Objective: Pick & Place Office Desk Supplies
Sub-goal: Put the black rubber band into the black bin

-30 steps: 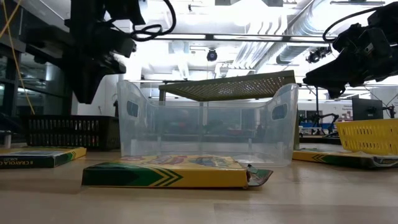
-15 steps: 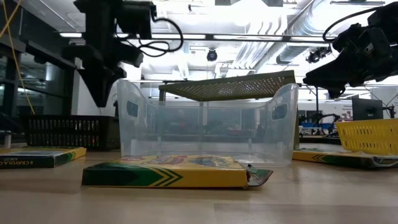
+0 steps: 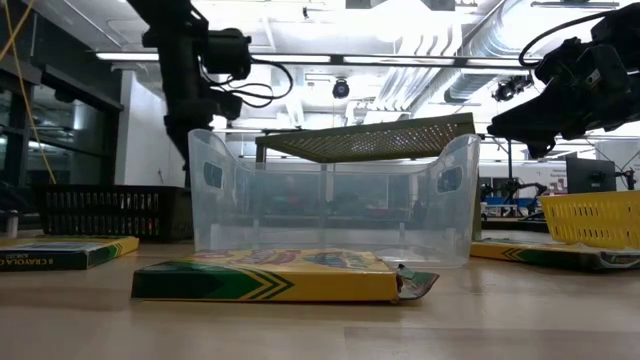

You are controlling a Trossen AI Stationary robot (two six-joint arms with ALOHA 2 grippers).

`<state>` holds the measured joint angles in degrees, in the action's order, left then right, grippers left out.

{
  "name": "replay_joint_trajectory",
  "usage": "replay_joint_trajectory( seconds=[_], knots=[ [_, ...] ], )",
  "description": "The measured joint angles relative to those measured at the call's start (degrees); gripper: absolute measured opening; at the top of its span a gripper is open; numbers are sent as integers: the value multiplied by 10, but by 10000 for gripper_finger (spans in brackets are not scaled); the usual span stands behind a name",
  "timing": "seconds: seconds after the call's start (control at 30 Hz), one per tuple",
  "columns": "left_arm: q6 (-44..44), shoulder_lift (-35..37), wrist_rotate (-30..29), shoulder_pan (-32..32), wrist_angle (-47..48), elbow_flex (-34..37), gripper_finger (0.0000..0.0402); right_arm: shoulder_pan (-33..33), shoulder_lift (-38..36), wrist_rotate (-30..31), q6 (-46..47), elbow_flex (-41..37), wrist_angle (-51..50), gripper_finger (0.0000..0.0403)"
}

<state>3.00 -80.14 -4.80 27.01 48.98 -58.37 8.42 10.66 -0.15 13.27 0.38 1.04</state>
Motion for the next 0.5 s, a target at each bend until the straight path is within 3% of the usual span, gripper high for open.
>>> replay_joint_trajectory(
  seconds=[0.3,0.5],
  knots=[
    [2,0,0,44,-5,0,56,0,0,0,0,0,0,94],
    [48,0,-14,64,-4,0,56,0,0,0,0,0,0,94]
  ],
)
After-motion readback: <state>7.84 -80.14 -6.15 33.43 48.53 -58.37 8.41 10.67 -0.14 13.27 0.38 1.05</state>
